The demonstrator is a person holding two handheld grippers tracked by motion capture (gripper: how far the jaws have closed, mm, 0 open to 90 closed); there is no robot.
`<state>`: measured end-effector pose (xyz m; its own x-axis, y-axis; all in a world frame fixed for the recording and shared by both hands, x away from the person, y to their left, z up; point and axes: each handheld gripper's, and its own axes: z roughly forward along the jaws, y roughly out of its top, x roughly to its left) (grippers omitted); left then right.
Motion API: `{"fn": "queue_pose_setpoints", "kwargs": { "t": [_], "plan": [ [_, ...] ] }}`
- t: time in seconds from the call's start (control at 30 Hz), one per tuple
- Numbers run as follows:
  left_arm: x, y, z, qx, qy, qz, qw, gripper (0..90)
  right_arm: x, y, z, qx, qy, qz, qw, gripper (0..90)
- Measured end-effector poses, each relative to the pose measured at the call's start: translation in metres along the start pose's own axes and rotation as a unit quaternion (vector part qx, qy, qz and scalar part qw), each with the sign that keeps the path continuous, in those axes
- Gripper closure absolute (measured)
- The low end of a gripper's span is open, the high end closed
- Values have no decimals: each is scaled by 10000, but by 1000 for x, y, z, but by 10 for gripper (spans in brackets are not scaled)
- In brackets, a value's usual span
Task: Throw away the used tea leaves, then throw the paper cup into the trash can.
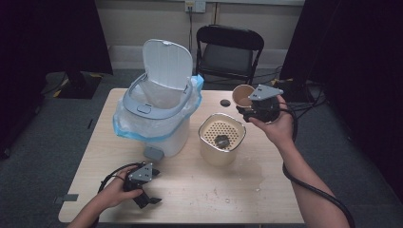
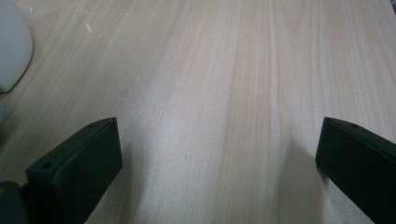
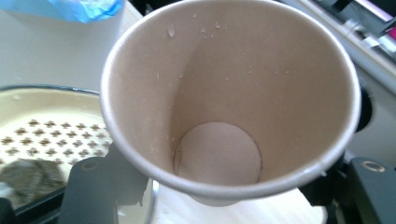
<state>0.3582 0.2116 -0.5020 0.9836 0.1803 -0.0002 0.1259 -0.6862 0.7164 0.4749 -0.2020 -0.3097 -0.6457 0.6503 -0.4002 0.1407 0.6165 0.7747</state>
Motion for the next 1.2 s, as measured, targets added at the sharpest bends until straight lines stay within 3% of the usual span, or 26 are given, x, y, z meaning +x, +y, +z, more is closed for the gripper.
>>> {"fn": "queue_pose_setpoints", "kwargs": {
  "t": [0.87,1.13,1.2],
  "plan": [
    [0,0,0,8,-9,0,10000,0,4,16,9,-9,615,244,9978,311],
    [0,0,0,14,-27,-6,10000,0,0,26,9,-90,812,443,9957,310],
    [0,0,0,14,-27,-10,10000,0,-2,31,8,-165,952,565,9937,310]
  ]
}}
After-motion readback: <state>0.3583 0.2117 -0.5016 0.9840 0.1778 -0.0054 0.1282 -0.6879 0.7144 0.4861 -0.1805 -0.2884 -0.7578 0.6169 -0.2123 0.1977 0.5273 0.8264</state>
